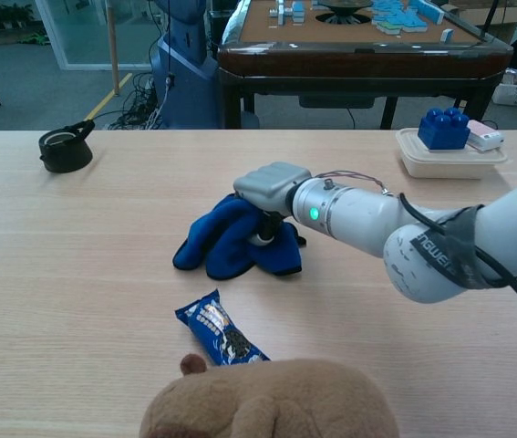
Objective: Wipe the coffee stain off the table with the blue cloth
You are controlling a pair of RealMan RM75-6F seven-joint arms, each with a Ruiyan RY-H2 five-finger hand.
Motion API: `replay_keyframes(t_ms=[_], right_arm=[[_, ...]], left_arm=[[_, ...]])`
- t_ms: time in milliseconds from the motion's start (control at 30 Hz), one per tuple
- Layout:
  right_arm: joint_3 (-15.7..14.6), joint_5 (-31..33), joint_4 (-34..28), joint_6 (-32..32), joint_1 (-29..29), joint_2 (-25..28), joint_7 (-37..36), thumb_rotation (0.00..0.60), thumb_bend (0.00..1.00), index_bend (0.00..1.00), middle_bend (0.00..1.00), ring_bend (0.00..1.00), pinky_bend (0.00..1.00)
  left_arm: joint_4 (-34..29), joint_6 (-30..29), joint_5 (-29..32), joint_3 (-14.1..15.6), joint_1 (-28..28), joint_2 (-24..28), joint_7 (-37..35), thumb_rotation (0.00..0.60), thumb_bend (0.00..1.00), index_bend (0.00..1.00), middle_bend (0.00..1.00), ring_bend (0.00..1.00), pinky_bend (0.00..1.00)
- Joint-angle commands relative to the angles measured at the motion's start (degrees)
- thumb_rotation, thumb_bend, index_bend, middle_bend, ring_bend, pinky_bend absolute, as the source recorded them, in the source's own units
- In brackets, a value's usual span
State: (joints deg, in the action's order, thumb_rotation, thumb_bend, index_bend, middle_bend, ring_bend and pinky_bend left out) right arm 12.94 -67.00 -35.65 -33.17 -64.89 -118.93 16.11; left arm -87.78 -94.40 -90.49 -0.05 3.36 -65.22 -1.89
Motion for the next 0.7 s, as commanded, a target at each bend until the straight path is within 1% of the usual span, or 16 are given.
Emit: replay_keyframes(t_ms=[33, 233, 333, 400, 700], right_arm=[[0.32, 0.67, 1.19, 0.32, 0.62, 0.70, 0.60, 0.600, 0.61, 0.70, 0.66, 0.61, 0.76], [1.56, 2.65, 4.30, 1.05, 1.27, 1.43, 2.22, 0.600, 0.61, 0.70, 0.66, 0.61, 0.76], [1.60, 2.75, 3.92, 1.34, 1.40, 1.41, 2.45, 0.600, 0.61, 0.70, 0.66, 0.61, 0.76], [1.11, 2.00, 2.33, 1.19, 1.52, 1.50, 2.31, 0.600, 0.61, 0.70, 0.66, 0.61, 0.76], [-0.84, -1.88, -8.48, 0.76, 1.23, 2.55, 0.67, 0.600, 0.61, 0.70, 0.66, 0.61, 0.76]], left_arm=[[-0.01, 0.00, -0.07, -0.01, -0.04, -0.04, 0.07, 0.600, 0.27, 0.21, 0.16, 0.12, 0.07], [0.09, -0.02, 0.01, -0.04, 0.01, -0.06, -0.01, 0.600, 0.27, 0.21, 0.16, 0.12, 0.07], [0.14, -0.01, -0.12, 0.00, -0.02, -0.11, 0.04, 0.600, 0.27, 0.21, 0.16, 0.12, 0.07], [0.14, 0.00, -0.11, -0.01, -0.02, -0.11, 0.05, 0.600, 0.27, 0.21, 0.16, 0.12, 0.07], [0.04, -0.47, -0.04, -0.11, 0.21, 0.09, -0.03, 0.600, 0.27, 0.21, 0.16, 0.12, 0.07]])
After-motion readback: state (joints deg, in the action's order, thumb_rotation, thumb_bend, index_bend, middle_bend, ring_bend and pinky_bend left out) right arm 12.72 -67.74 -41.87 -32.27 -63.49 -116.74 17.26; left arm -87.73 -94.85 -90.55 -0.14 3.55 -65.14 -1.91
